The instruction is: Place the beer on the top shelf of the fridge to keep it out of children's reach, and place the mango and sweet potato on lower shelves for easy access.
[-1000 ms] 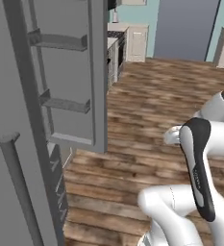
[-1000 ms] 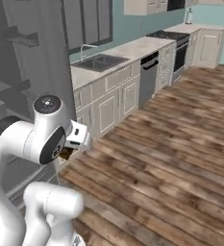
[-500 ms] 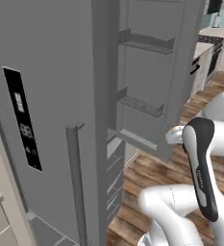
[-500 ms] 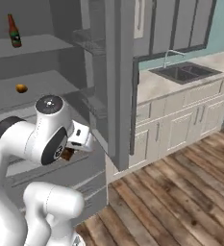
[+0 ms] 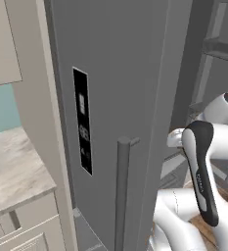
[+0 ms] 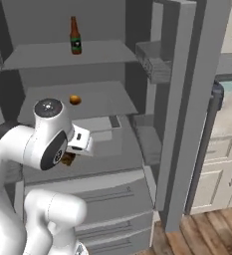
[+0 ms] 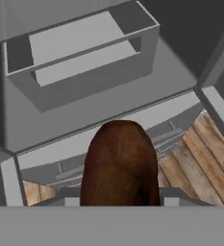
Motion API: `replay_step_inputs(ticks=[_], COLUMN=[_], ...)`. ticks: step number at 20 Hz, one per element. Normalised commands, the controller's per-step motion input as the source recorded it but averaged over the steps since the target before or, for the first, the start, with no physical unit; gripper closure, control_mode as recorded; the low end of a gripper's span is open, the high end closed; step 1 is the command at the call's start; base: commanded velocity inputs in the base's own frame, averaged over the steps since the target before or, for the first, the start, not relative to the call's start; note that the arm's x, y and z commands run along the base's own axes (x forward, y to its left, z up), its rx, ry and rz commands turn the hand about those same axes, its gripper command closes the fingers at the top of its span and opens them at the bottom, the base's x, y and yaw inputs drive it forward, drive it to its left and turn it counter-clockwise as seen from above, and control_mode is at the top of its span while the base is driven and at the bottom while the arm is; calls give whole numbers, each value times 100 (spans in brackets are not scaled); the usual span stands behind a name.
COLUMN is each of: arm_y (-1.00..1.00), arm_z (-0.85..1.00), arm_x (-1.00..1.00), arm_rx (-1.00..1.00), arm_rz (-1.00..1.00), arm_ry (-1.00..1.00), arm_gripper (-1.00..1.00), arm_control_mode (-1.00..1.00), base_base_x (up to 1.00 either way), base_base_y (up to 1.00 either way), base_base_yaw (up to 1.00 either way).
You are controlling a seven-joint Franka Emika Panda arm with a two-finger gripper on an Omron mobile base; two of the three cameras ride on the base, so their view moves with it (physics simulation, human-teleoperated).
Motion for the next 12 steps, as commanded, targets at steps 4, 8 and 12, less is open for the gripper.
replay_step_inputs(ticks=[4,8,12], arm_y=[0,0,0], arm_z=[0,0,0], arm_x=[0,0,0], arm_rx=[0,0,0], arm_rz=[0,0,0], arm_ry=[0,0,0], arm_gripper=[100,100,100], arm_control_mode=[100,100,100], base_base_x=[71,65,68], base_base_y=[-8,-20,-2], base_base_yaw=[46,45,45])
